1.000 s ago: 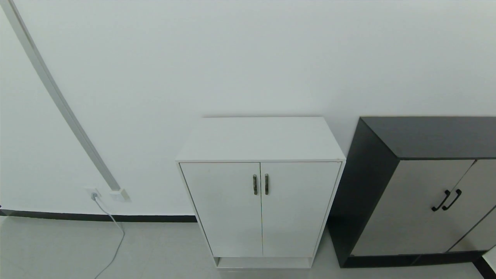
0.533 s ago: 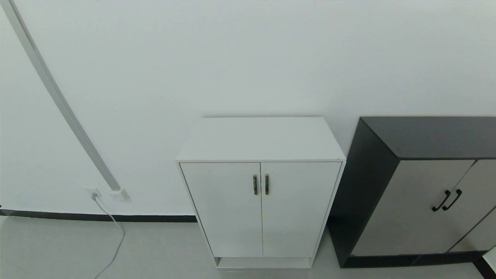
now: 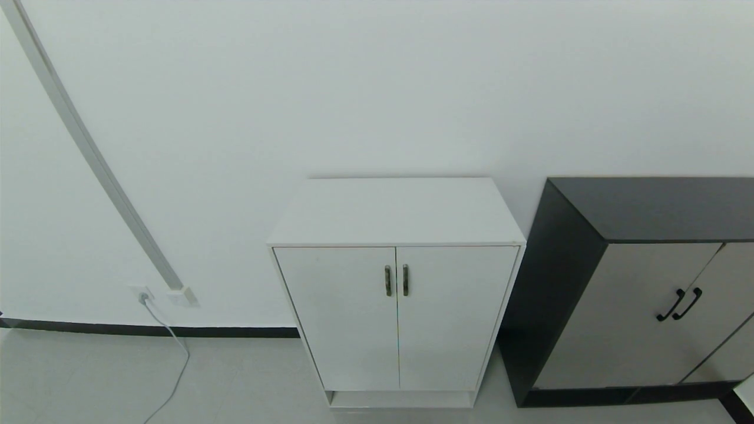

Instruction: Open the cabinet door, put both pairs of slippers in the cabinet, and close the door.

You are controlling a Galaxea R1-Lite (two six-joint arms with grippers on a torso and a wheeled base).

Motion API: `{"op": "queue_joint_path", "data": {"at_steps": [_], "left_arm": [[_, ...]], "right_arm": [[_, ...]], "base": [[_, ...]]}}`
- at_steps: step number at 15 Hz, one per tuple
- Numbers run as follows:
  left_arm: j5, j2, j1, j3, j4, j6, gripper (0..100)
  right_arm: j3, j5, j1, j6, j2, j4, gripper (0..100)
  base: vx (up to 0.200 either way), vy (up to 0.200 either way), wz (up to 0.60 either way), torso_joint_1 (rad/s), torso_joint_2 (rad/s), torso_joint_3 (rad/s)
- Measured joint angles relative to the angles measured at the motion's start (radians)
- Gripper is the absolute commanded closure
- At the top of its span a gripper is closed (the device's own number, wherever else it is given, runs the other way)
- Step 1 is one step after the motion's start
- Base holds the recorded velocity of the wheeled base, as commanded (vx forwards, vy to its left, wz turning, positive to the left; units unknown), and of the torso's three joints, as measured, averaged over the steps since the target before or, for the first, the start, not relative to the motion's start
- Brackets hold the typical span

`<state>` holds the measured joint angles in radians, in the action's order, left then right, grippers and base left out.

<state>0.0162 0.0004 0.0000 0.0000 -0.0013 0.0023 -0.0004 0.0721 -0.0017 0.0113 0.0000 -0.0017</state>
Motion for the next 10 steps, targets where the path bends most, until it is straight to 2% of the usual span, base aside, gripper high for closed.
{"op": "queue_joint_path", "data": {"at_steps": [10], "left_arm": [[0.0, 0.0, 0.0, 0.0, 0.0, 0.0, 100]], "right_arm": [[0.0, -0.002, 0.0, 0.0, -0.003, 0.0, 100]], "base": [[0.0, 0.0, 0.0, 0.0, 0.0, 0.0]]}}
